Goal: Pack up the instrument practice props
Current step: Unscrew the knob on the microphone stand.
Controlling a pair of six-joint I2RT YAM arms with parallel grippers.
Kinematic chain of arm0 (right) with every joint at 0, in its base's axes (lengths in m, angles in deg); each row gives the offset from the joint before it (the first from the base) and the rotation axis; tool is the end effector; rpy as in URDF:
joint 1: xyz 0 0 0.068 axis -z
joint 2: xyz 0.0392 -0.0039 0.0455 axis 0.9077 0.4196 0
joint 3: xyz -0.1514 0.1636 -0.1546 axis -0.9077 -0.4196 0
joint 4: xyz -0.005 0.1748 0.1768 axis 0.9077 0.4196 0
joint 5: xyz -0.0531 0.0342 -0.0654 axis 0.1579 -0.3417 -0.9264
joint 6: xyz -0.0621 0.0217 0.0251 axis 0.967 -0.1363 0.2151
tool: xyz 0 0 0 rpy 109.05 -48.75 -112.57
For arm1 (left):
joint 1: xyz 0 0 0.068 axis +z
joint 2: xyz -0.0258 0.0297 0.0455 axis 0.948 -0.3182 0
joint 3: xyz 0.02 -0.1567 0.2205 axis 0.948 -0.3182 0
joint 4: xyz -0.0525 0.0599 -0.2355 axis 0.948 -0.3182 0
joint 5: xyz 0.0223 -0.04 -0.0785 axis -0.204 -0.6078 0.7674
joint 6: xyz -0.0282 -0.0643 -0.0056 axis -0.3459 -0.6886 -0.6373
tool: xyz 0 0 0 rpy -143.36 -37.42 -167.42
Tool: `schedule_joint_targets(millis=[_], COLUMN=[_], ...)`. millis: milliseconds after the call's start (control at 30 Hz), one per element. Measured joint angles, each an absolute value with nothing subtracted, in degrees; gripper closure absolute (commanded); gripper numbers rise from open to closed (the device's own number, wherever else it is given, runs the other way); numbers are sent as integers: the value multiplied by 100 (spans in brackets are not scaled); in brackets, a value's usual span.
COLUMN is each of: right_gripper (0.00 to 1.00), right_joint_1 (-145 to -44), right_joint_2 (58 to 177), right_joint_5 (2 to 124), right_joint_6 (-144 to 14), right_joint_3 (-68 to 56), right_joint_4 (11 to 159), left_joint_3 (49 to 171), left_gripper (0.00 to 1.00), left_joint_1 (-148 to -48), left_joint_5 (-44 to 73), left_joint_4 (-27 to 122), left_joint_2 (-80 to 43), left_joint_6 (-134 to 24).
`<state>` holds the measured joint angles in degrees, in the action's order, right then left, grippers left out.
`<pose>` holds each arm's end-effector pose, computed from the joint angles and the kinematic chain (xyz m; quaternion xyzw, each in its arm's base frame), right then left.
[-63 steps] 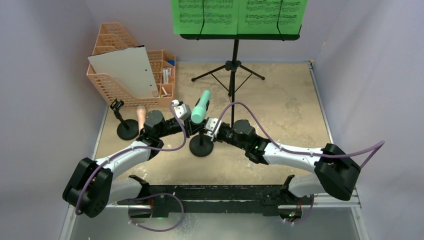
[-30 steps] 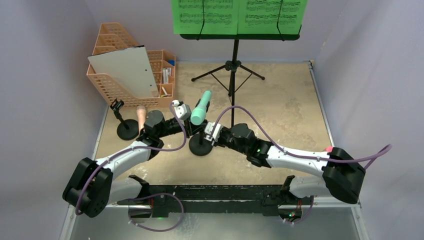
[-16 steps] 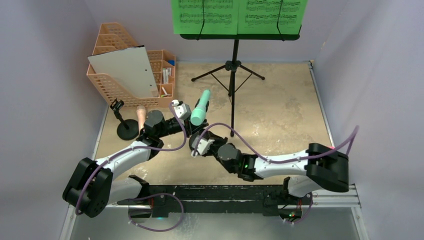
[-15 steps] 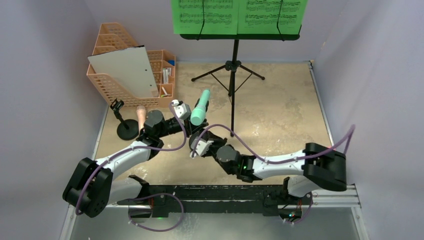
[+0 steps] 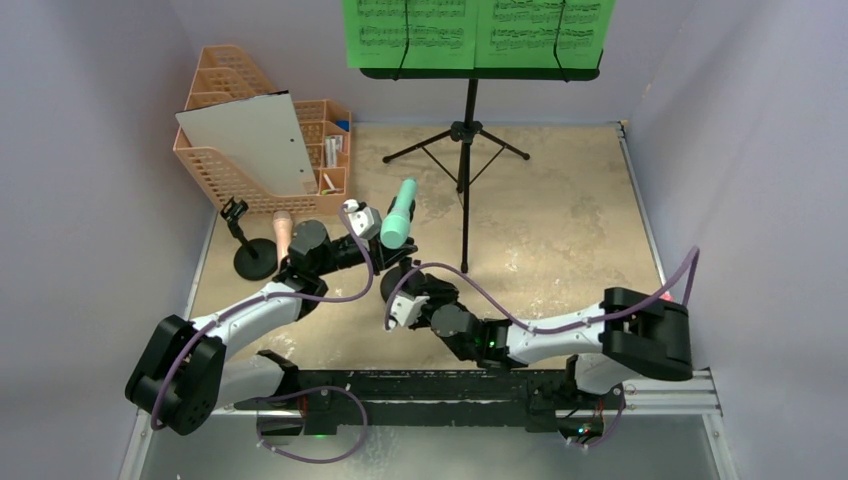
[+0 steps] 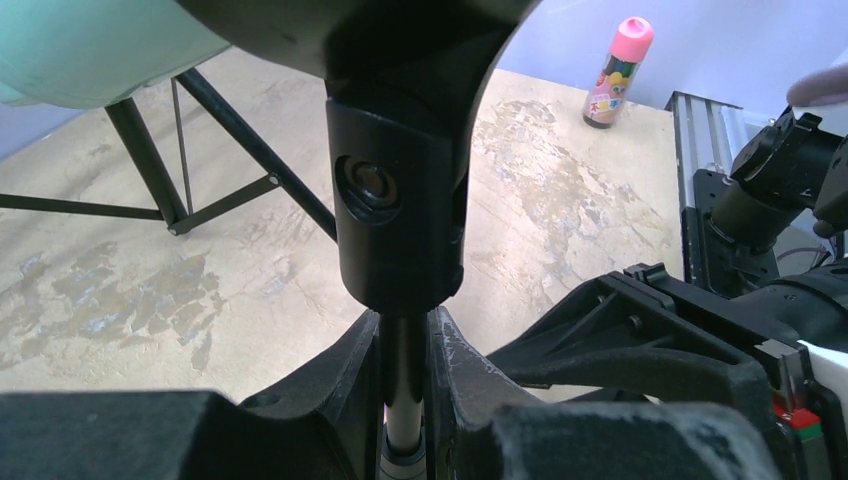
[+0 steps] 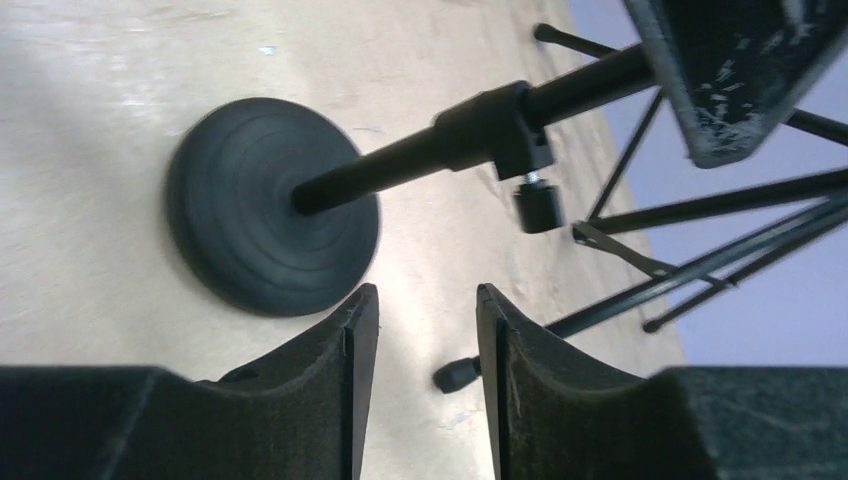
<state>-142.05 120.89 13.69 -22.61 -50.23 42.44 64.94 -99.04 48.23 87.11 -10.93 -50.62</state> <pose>0.1046 0.2808 0.2017 -0.4767 0.5892 -0.0472 0.6507 0.2064 -0.1513 0.2530 0.3659 0.5997 -0.4401 0.5593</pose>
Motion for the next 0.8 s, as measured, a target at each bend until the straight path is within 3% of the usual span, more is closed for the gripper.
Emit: schedule_joint_targets(millis=[200, 400, 800], right_gripper=[39, 24, 23], right_joint_1=[-14024, -12948, -10896], right_joint_2=[11230, 10200, 9984], right_joint_5=[2466, 3756, 6254], right_joint_6=[-3126, -4226, -7172], right_joint_3=[-5139, -5434, -5500], right_joint_4=[4985, 5098, 4615], left_joint_3=[6494, 6494, 6494], left_gripper=[100, 100, 100], left_joint_1=[-9924, -9924, -9924], left_joint_5=[4823, 4825, 4825], left_joint_4=[8702, 8704, 8704], left_joint_2=[-1093, -1093, -1093], left_joint_6=[-5062, -5062, -5062])
